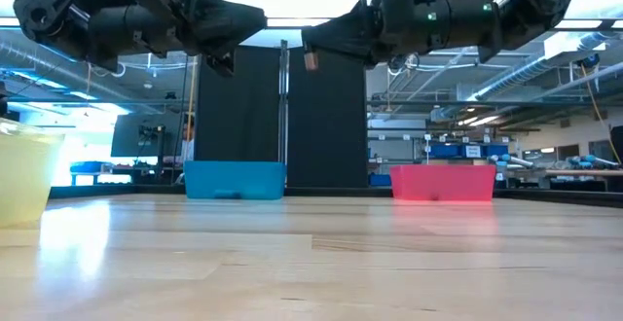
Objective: Sort batteries
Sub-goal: Put the black-brown battery into the yellow bin
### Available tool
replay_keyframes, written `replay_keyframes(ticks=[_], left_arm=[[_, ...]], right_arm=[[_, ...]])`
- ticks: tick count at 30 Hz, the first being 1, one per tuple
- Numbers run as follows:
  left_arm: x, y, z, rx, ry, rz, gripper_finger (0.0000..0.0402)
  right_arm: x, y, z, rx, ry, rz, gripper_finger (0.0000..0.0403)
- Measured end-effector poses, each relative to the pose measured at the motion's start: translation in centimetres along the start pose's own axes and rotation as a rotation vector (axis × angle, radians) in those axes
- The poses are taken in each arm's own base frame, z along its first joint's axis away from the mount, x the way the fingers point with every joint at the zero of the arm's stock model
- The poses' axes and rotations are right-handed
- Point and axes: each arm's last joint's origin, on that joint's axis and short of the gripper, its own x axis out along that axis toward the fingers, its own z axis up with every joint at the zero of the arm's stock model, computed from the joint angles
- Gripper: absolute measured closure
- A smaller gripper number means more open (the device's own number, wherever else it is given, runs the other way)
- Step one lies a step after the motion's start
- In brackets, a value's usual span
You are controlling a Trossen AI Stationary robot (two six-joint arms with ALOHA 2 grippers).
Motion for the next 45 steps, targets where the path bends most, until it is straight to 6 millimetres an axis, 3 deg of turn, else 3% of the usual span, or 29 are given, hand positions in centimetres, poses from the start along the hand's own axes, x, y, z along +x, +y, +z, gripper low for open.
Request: replay_keyframes(ticks=[8, 27, 33, 40, 45], left_arm=[[0.4, -0.5, 0.1, -0.002, 0.001, 0.021, 0.0303], [0.4, -0.2, 0.2, 0.028, -0.009, 0.090, 0.0302], [0.3, 0.2, -0.3, 0.042, 0.043, 0.212, 0.0308], [1.0, -0.9, -0.8, -0.012, 0.059, 0.068, 0.0325], [2.8, -1.2, -1.0, -0.046, 0.065, 0.055, 0.0298]], right_arm=[[0.0, 0.0, 0.4, 0.002, -0.040, -0.005, 0.0349], [0.0, 0.0, 0.4, -0.004, -0.040, -0.008, 0.0349], [0.0, -0.1, 0.5, -0.004, -0.047, -0.009, 0.0349], [-0.1, -0.2, 1.2, 0.003, -0.121, -0.018, 0.0349], [-0.1, -0.2, 1.6, 0.006, -0.157, -0.022, 0.0349]])
